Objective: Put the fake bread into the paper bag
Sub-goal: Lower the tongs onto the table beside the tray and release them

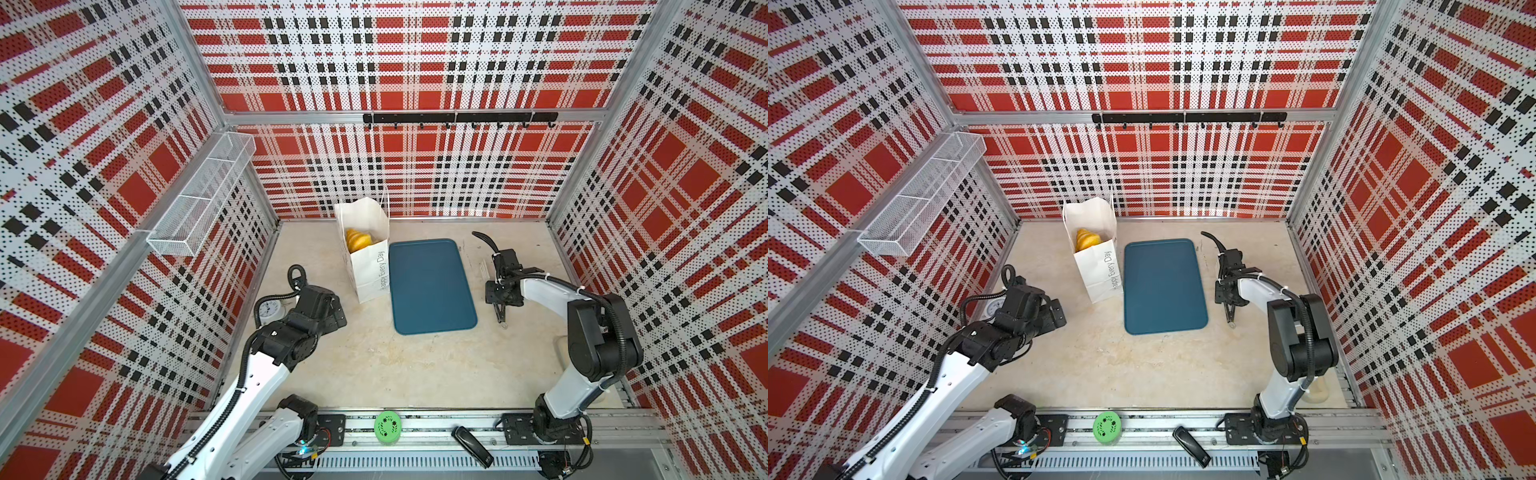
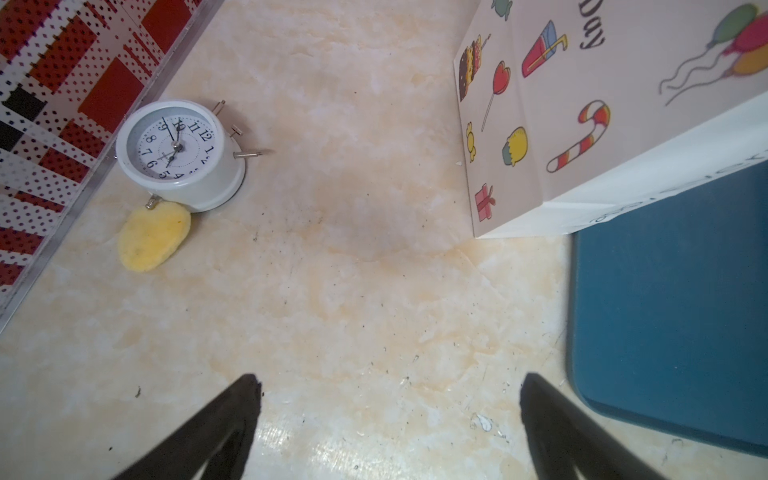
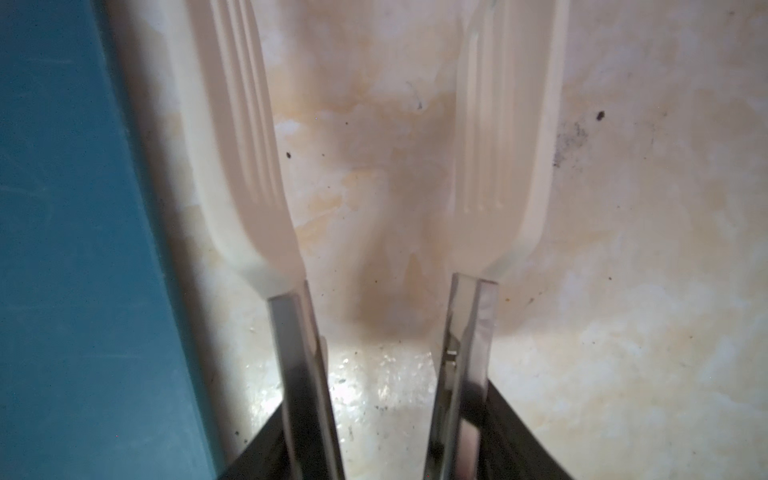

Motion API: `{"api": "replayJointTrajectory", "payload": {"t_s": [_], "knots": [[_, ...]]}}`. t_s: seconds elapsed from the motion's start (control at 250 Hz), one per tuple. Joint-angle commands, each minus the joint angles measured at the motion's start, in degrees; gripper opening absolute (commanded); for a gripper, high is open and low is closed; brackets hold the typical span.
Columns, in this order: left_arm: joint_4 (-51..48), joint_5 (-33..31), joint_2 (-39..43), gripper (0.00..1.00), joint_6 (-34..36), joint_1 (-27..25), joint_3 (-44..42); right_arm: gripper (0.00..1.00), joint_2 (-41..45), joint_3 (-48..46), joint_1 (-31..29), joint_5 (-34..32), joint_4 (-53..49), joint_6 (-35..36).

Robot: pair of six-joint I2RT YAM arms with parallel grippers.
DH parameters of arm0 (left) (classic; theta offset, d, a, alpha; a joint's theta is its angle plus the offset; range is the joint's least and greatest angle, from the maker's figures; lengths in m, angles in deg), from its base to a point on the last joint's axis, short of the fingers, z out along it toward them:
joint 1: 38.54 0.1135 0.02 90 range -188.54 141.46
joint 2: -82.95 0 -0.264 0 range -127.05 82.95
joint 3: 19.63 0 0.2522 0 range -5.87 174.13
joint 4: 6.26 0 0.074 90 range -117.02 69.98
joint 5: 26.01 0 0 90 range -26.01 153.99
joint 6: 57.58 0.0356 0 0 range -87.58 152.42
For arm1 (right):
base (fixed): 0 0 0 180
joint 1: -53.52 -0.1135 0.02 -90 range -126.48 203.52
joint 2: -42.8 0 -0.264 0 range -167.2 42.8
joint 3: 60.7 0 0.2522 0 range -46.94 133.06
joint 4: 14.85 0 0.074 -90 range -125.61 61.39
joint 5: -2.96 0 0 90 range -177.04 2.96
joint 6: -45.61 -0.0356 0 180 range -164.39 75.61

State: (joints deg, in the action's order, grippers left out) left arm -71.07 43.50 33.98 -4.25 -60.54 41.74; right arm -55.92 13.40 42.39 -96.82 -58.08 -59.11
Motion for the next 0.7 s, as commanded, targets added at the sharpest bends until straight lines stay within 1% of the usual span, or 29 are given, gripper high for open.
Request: {"api": "replayJointTrajectory", "payload": {"t_s": [0.0,0.104,0.224,0.24,0.324,0.336,0.428,0.56,0.696], "knots": [[1.7,0.4,-0.5,0.99,-0.4,0.7,-0.5,0.58,-2.2,2.5,0.2,-1.3,3.4,-0.6],[2.6,0.7,-1.1,0.99,-0.9,1.2,-1.1,0.59,-3.7,3.4,0.5,-1.2,3.5,-0.6],[4.3,2.3,-1.4,0.99,-1.3,3.2,-2.4,0.62,-5.1,4.8,1.5,-1.1,3.2,-1.0],[4.5,2.5,-1.4,0.99,-1.2,3.5,-2.6,0.63,-5.2,4.9,1.6,0.4,3.2,-1.0],[5.5,3.6,-2.0,0.99,-0.8,4.2,-2.9,0.64,-5.7,5.3,1.6,1.4,3.2,-0.8],[5.6,3.7,-2.1,0.99,-0.9,5.6,-3.0,0.64,-5.8,5.3,1.6,1.5,3.2,-0.8],[7.2,5.0,-2.6,0.99,-1.1,7.8,-4.1,0.66,-6.1,5.3,1.6,2.6,3.1,-0.7],[9.8,7.3,-3.4,0.99,-1.6,10.2,-5.9,0.73,-4.9,4.2,1.5,3.3,3.8,0.1],[10.9,7.5,-4.8,0.99,-1.3,11.4,-6.4,0.79,-1.7,1.5,1.6,3.6,6.5,1.5]]}}
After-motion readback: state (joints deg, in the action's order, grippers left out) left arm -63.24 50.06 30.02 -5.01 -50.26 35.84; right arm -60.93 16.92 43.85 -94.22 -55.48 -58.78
